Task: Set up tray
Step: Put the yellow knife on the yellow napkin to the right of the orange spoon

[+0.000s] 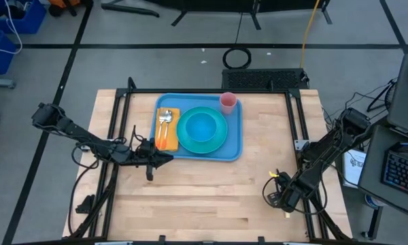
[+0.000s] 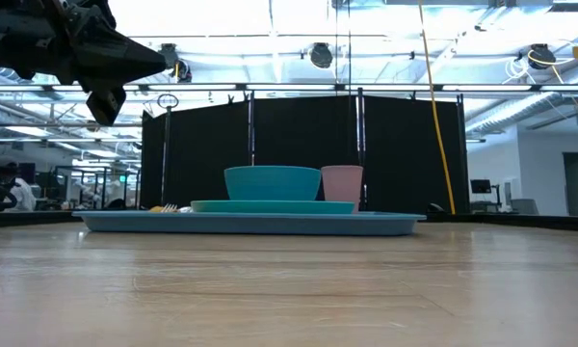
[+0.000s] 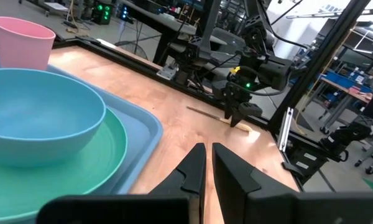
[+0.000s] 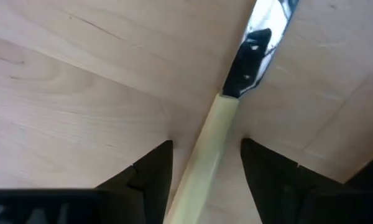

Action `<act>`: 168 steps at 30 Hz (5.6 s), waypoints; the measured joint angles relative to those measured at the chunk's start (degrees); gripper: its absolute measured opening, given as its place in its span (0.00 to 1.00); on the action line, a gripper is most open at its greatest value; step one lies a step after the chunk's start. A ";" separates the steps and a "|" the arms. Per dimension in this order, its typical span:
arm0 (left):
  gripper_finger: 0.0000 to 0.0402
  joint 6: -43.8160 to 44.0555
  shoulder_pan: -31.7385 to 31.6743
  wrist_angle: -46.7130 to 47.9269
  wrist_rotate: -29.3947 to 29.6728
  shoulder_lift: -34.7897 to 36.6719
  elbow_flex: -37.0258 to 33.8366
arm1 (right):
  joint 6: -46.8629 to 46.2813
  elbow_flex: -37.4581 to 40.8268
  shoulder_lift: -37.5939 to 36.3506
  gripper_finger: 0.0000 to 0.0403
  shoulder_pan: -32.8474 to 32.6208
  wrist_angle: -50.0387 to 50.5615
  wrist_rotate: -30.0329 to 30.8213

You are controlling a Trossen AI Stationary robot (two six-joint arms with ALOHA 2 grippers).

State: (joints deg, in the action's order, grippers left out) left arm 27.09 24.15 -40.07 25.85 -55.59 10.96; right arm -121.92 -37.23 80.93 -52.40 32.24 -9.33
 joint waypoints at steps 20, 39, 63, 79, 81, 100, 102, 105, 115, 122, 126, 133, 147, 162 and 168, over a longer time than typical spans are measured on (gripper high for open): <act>0.08 0.20 0.00 1.03 0.13 -0.02 0.00 | 5.02 0.11 0.17 0.10 0.09 -0.78 2.53; 0.08 0.59 0.01 1.37 -0.31 -0.02 0.02 | 13.75 0.35 0.41 0.10 0.23 -10.97 26.39; 0.08 -8.22 3.59 -4.57 6.49 -3.93 0.08 | 48.05 0.26 0.19 0.09 7.99 -40.34 48.09; 0.02 -50.82 11.90 -13.73 17.41 -18.74 10.75 | 90.22 0.22 0.12 0.09 19.95 -74.33 43.67; 0.02 -55.01 12.93 -13.75 21.37 -21.80 14.59 | 92.85 0.22 0.12 0.09 21.42 -76.31 42.54; 0.01 -81.33 10.15 -13.64 38.58 -37.57 39.26 | 105.23 0.15 0.10 0.09 34.49 -99.74 18.42; 0.03 -81.59 10.09 -13.80 39.03 -37.44 40.71 | 105.36 0.15 0.10 0.09 35.12 -100.42 17.94; 0.11 -88.01 10.54 -10.46 33.43 -37.54 41.22 | 107.23 0.15 0.10 0.09 35.47 -104.15 16.53; 0.41 -90.50 8.65 -13.67 27.90 -37.53 41.18 | 106.94 0.15 0.34 0.09 38.33 -112.84 12.11; 0.46 -102.55 6.58 -22.23 24.53 -41.66 41.92 | 103.47 0.15 0.40 0.09 40.83 -114.89 11.97; 0.46 -108.99 5.22 -24.79 24.83 -45.35 44.64 | 101.91 0.15 0.32 0.09 41.89 -117.29 11.52; 0.46 -117.43 3.19 -28.75 26.69 -51.61 51.88 | 101.23 0.15 0.38 0.09 42.36 -117.80 10.57; 0.46 -127.92 4.10 -39.07 28.39 -54.93 54.36 | 102.44 0.15 0.38 0.09 42.32 -118.35 10.72; 0.46 -125.53 2.57 -40.70 23.55 -54.95 54.29 | 102.04 0.15 0.38 0.09 42.29 -118.97 10.72; 0.46 -123.85 1.64 -40.32 21.89 -54.93 54.29 | 102.04 0.15 0.38 0.09 42.32 -118.95 10.74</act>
State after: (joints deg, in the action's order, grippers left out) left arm -96.76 25.79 -80.40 47.74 -110.52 65.25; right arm -19.88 -37.08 81.32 -10.08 -86.72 1.41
